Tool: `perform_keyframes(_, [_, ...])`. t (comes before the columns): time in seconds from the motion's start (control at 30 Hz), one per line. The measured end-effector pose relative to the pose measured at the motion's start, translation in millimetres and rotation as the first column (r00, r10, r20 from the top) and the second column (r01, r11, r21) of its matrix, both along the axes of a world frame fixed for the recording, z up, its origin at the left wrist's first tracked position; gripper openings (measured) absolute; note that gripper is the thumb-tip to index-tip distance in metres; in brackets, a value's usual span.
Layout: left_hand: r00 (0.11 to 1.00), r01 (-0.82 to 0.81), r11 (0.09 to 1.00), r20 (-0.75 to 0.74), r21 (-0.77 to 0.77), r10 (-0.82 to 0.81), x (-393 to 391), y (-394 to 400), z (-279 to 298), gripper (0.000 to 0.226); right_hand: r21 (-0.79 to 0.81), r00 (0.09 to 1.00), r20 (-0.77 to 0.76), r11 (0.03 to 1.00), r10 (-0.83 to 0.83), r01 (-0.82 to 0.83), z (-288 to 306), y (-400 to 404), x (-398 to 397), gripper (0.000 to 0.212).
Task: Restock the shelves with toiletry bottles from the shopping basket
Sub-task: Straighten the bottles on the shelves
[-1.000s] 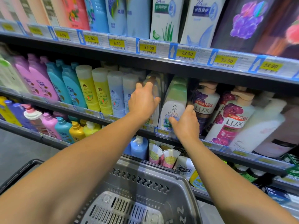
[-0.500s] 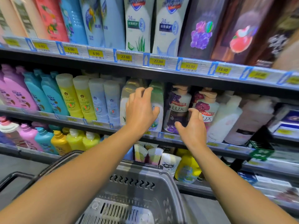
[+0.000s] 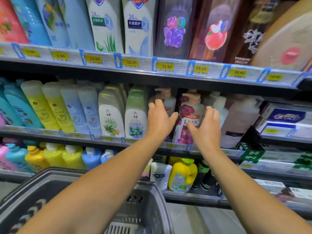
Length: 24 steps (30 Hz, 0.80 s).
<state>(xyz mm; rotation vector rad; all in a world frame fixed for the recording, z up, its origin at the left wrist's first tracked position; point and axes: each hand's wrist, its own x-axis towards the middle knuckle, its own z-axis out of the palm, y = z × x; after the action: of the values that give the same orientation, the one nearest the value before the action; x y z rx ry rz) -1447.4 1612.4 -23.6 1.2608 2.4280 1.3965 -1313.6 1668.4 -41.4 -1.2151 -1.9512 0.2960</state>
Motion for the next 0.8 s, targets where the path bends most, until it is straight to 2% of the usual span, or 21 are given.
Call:
perform_keyframes(0.2, [0.990,-0.076,0.997,0.117,-0.001,0.076,4.8,28.5,-3.9,0.041,0.093,0.996,0.085,0.995,0.024,-0.032,5.9,5.2,-2.1,0.051])
perform_keyframes(0.3, [0.972,-0.165,0.986,0.174,0.026,0.158,3.2,34.6,-5.3,0.048,0.106,0.994,0.112,0.994,0.020,-0.032,10.5,7.9,-3.2,0.045])
perform_keyframes(0.43, [0.960,-0.189,0.981,0.218,0.049,0.174,-2.6,36.7,-8.2,0.035,0.143,0.991,0.132,0.990,-0.003,-0.016,12.3,9.9,-4.7,0.039])
perform_keyframes(0.5, [0.964,-0.170,0.985,0.210,0.023,0.161,-4.9,39.6,-8.6,0.047,0.146,0.989,0.147,0.989,0.001,-0.023,13.2,11.4,-6.0,0.037])
perform_keyframes(0.6, [0.962,-0.157,0.987,0.227,0.020,0.148,-10.0,45.4,-10.1,0.093,0.125,0.985,0.171,0.992,-0.005,-0.017,15.9,14.9,-8.1,0.036])
perform_keyframes(0.63, [0.965,-0.157,0.987,0.216,0.023,0.149,-11.8,47.1,-11.6,0.099,0.113,0.983,0.182,0.994,-0.011,-0.010,16.7,15.9,-9.2,0.037])
perform_keyframes(0.73, [0.975,-0.166,0.984,0.141,-0.060,0.173,-15.5,49.6,-13.9,0.086,0.101,0.974,0.226,0.995,-0.034,0.011,16.0,17.0,-12.0,0.039])
perform_keyframes(0.8, [0.976,-0.177,0.983,0.118,-0.038,0.181,-15.1,47.8,-13.5,0.089,0.103,0.972,0.229,0.994,-0.053,0.030,15.5,16.5,-14.9,0.039])
